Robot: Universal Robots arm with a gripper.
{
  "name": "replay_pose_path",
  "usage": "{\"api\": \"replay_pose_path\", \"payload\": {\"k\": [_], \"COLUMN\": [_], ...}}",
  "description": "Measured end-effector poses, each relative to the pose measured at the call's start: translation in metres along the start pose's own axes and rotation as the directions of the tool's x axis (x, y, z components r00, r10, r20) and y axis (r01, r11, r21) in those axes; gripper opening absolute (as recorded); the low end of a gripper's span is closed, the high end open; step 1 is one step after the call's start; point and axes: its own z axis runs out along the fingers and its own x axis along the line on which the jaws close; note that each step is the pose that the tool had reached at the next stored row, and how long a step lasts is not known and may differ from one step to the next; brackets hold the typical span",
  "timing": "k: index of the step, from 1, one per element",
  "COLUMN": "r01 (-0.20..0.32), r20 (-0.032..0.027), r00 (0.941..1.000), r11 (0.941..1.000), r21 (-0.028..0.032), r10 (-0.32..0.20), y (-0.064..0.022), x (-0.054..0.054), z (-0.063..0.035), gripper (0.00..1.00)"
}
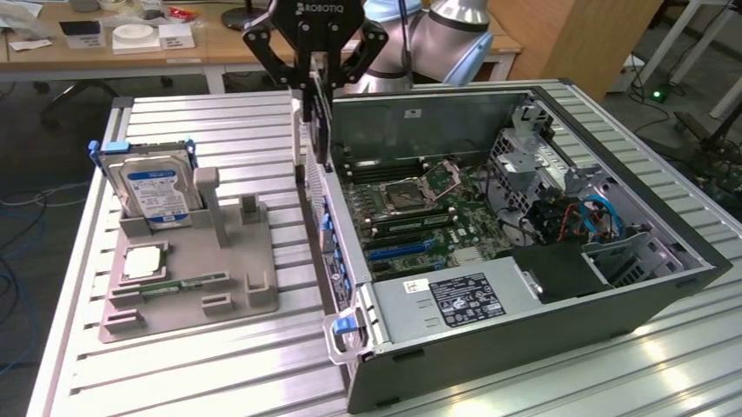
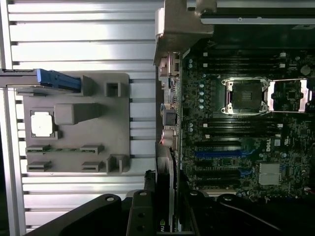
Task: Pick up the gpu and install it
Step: 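Pick up the gpu and move the gpu toward the slot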
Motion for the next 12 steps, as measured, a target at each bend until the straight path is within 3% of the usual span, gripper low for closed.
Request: {"api": "replay_pose_path", "payload": {"k": [12], "r01": [0.009], "r20": [0.0002], "r00": [1.0000], "r11": [1.0000], "r21": [0.0000], "r10": [-0.009], "y": [0.0008], "x": [-0.024], "z": [0.0011], "gripper": [0.27]}}
